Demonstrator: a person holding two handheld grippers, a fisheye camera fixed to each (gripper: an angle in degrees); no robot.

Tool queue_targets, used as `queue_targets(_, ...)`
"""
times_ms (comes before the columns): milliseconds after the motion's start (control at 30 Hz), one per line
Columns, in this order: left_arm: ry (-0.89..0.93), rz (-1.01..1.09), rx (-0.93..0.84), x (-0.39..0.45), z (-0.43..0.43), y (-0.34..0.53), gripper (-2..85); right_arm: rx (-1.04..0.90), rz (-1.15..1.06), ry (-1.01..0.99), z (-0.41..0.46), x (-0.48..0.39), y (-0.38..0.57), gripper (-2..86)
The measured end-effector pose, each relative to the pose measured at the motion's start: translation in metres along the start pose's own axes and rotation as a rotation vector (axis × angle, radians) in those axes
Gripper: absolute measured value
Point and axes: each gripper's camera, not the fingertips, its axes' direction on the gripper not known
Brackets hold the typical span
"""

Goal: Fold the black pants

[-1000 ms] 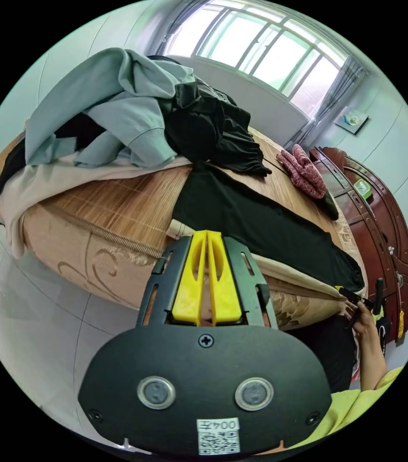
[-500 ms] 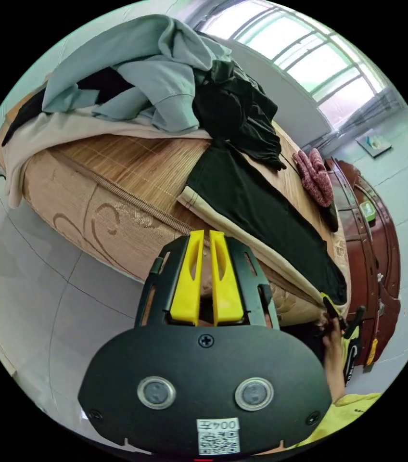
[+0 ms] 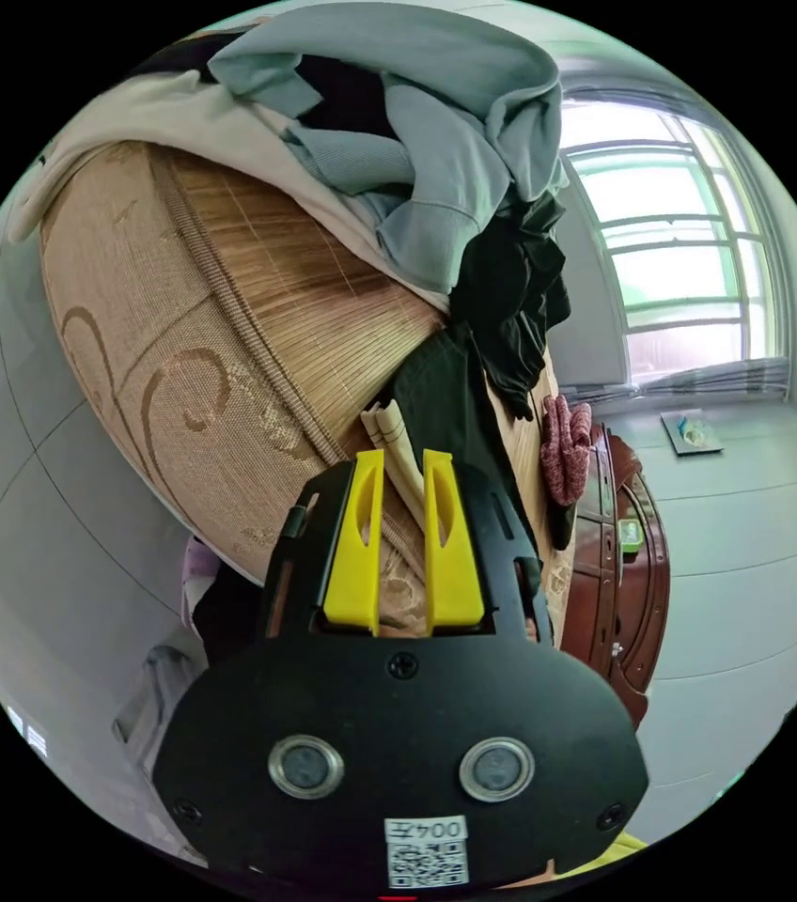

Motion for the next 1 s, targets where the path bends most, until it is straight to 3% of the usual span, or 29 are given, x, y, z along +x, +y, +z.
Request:
queue_targets(167, -0.012, -0.038, -0.019, -0.011, 0.002, -0.011, 9.3, 0.084, 0.069, -0.285, -0.006, 0.026, 0.008, 12.6)
queue_targets(467, 0.015, -0.034, -0.030, -0.018, 0.018, -0.014, 9.6, 0.125, -0.021, -0.456, 0.006, 0.003, 0.013, 16.9)
queue_targets(833, 0.037, 0.008, -0.008, -0.033, 0.060, 0.032, 4.3, 0.006, -0.285, -0.472, 0.055, -0.108, -0.024, 14.2)
queue_targets(1000, -0.081, 0.209, 0.081, -0.016, 0.084, 0.083, 3.2, -0.114, -0.488, -0.485, 0.090, -0.197, -0.085, 12.8)
